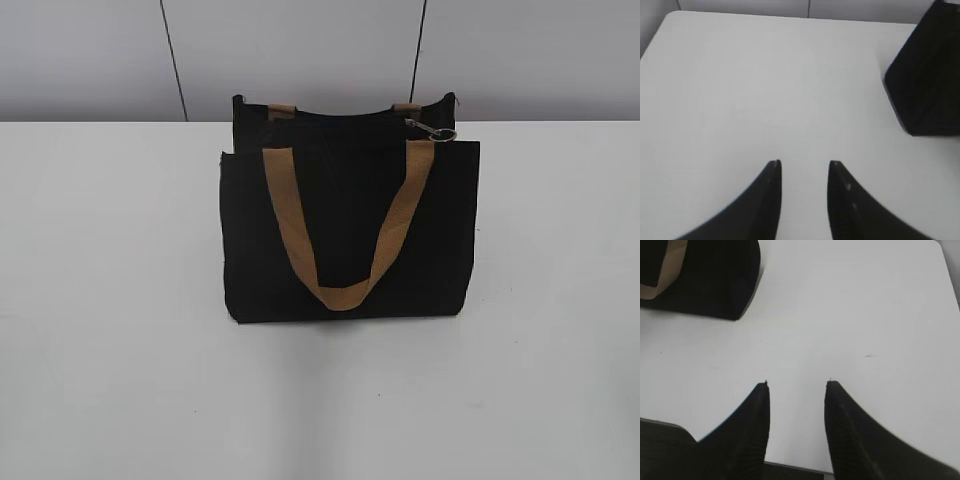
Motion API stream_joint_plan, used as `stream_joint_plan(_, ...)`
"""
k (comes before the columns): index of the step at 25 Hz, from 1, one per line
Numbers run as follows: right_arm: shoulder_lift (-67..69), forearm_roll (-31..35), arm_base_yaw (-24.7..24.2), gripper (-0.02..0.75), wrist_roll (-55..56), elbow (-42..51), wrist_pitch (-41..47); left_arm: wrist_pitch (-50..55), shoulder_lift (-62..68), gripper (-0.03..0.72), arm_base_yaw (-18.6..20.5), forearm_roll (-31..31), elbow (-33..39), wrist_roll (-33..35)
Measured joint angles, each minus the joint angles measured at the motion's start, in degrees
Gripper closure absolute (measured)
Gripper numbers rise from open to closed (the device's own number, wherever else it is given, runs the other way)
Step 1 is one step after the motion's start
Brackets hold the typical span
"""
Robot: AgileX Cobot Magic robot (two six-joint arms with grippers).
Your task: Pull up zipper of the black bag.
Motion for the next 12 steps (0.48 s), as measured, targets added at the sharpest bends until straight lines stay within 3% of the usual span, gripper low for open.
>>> stream_joint_plan(6, 0.0, 0.0, -0.5, 0.444, 0.0, 0.0, 0.0, 0.0, -0.6, 0.449, 5.8, 0.0, 0.0, 0.0)
stream_joint_plan(12, 0.0, -0.1, -0.5, 0.444, 0.0, 0.0, -0.1, 0.0, -2.2, 0.449, 6.3, 0.0, 0.0, 0.0)
